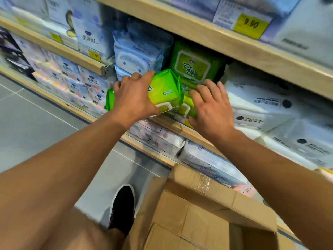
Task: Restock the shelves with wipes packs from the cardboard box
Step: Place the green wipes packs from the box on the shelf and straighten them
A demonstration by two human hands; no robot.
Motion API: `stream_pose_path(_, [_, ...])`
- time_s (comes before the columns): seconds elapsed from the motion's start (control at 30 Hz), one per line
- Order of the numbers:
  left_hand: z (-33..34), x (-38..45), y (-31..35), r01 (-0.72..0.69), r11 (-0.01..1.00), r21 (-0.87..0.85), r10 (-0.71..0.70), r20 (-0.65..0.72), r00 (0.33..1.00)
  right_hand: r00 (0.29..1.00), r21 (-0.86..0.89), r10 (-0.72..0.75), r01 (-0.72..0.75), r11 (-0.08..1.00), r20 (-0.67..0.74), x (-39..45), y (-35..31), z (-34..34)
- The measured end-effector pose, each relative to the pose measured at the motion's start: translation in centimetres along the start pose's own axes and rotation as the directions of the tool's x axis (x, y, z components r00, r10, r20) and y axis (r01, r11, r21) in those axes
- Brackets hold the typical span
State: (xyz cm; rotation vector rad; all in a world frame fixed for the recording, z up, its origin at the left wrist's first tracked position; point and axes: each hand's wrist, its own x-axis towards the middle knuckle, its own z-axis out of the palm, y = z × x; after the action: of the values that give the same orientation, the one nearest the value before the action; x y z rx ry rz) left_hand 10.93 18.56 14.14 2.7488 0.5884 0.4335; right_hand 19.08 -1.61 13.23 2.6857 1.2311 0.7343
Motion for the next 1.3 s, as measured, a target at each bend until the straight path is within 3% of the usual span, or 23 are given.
stream_pose_path(0.17, [-1.6,2.6,5.1,-0.149,0.987,0.065,0.151,-0.018,0.988,0.984,0.072,0.132,-0.125,0.990,-0.117,-3.2,2.9,-2.1])
stream_pose_path(0.37, [-0.2,6.4,11.8,-0.204,0.963,0.175,0.185,0.119,0.976,0.968,0.069,0.244,-0.240,0.968,-0.063,-6.0,5.2,-2.5])
stream_pose_path(0.57, [2.1,6.2,11.8,-0.323,0.918,0.228,0.288,0.174,0.942,0.963,0.079,0.268,-0.269,0.960,0.020,-6.4,5.7,-2.1])
stream_pose_path(0.67, [1.5,6.3,10.3,-0.325,0.926,0.193,0.310,0.102,0.945,0.966,0.112,0.260,-0.258,0.960,-0.007,-5.7,5.2,-2.2])
stream_pose_path(0.83, [1.9,5.2,5.4,-0.342,0.920,0.190,0.371,-0.145,0.917,0.976,0.131,0.216,-0.212,0.969,-0.016,-2.8,3.6,-2.5])
stream_pose_path(1.13, [4.3,6.6,2.1,-0.475,0.841,0.259,0.529,-0.208,0.823,0.923,0.047,0.318,-0.335,0.941,0.216,3.4,1.9,-2.3])
stream_pose_path(1.3, [3.8,8.8,1.1,-0.471,0.841,0.267,0.525,-0.189,0.830,0.928,0.028,0.290,-0.305,0.952,0.232,4.9,2.2,-1.6])
